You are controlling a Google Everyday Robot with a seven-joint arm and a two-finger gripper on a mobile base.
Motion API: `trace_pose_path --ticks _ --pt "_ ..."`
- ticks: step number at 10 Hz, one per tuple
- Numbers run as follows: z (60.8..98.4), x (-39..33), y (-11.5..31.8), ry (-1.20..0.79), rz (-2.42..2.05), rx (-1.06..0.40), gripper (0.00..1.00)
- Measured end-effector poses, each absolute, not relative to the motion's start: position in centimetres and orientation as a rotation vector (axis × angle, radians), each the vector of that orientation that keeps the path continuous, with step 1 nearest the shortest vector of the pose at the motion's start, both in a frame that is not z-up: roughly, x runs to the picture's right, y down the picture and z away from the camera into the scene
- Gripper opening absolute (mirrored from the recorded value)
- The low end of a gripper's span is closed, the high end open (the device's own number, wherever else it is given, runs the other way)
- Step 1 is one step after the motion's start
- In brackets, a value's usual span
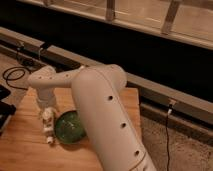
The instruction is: Place the bottle in the ceramic bowl
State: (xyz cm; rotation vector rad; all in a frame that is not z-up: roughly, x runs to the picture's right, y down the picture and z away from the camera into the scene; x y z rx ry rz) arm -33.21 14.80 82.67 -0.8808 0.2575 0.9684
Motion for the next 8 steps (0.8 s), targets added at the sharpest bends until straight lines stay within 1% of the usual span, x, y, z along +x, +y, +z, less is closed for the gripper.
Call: trace_pose_path --ticks 3,5,6,7,8 --pt "84.1 -35.6 17.8 0.285 0.908 -0.948 0.65" --pt "84.4 -36.5 18.9 0.310 0.876 -0.979 0.65" --pt "84.7 -36.6 19.3 0.316 0.870 -0.988 0.63" --pt "84.7 -36.4 19.0 0.315 0.872 -0.985 0.56" --pt "84.8 -36.1 18.7 0.318 0.876 -0.979 0.46"
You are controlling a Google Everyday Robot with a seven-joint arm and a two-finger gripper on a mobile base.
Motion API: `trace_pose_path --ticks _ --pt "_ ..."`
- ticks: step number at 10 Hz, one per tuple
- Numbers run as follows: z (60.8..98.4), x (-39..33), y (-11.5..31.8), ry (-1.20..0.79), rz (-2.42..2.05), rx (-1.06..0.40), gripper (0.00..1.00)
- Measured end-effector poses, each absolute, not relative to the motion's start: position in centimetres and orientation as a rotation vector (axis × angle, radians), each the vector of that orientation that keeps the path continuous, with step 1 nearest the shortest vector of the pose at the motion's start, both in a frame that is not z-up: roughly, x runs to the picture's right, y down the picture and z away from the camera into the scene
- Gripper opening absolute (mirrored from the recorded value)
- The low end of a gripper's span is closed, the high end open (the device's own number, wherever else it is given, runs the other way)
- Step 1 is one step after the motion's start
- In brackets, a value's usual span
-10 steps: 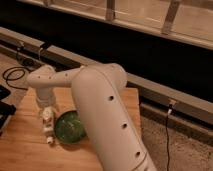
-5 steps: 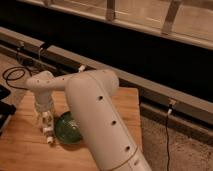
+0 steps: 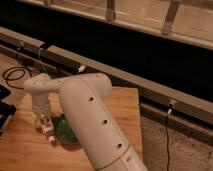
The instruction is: Place the bottle in the ceramic bowl
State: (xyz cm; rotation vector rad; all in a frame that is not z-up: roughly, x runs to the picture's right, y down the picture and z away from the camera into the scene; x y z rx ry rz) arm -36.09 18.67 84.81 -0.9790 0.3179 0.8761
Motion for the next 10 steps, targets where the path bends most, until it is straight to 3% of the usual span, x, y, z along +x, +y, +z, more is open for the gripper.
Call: trace_pose_path --ticks 4,10 --pt "84.71 -36.02 18.56 0.319 0.876 -0.980 0.04" --pt "84.65 -36.24 18.72 0.272 0.886 -1.006 0.00"
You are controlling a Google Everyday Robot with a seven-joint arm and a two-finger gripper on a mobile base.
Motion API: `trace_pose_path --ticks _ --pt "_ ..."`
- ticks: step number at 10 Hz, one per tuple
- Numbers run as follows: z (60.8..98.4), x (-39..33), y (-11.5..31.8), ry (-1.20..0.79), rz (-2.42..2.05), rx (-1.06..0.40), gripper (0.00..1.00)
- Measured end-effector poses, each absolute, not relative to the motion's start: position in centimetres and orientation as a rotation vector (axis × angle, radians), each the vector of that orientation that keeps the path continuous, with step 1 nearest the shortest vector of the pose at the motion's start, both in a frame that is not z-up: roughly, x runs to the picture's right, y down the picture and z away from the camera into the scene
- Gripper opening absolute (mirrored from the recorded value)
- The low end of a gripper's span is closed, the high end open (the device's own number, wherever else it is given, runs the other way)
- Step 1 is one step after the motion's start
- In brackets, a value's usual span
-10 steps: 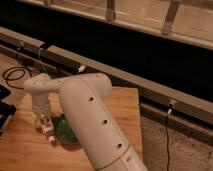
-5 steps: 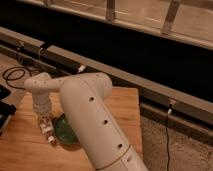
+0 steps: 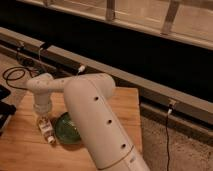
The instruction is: Place the bottle in the ceramic bowl
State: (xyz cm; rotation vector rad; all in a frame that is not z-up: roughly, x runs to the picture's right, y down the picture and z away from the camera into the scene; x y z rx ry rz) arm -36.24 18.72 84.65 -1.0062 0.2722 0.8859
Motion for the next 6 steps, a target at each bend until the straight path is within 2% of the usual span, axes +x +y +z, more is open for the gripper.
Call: trace_pose_path --ticks 2,6 --pt "84.2 -36.4 18.4 0.253 0.876 -1.002 0.00" --pt "80.0 -38.5 12.6 0.136 0.855 -0.928 0.00"
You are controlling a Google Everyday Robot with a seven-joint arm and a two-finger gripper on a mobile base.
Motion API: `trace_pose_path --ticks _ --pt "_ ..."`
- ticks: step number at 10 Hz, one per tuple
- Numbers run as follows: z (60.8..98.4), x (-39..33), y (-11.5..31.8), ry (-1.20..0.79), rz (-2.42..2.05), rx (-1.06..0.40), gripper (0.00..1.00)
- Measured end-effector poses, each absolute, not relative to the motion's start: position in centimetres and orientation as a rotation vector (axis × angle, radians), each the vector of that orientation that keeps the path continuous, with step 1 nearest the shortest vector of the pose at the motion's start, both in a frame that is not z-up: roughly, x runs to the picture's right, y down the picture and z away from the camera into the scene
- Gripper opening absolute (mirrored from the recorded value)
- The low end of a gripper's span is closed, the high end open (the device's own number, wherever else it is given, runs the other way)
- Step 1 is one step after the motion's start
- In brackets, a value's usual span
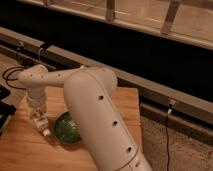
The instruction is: Place the bottle in the ceramic bowl
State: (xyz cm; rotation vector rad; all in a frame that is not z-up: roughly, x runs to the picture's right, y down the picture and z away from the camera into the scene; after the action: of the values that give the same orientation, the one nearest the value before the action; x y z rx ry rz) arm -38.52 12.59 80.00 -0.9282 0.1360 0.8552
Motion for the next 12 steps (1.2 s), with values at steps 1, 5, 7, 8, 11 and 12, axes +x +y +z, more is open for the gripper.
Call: trace_pose_path --ticks 1,5,7,8,11,12 --pt "79.9 -38.4 12.7 0.142 0.850 -0.927 0.00" --pt "80.4 -38.5 12.4 0.154 0.836 -0.930 0.00" --pt "80.8 -38.6 11.2 0.175 0.824 -0.904 0.00" --pt "80.3 -37.9 9.9 0.189 0.831 -0.867 0.00" --pt "77.3 -36.2 7.4 0.198 0.851 -0.791 0.00" --pt "76.2 -34.4 6.4 0.204 0.867 -0.760 0.00"
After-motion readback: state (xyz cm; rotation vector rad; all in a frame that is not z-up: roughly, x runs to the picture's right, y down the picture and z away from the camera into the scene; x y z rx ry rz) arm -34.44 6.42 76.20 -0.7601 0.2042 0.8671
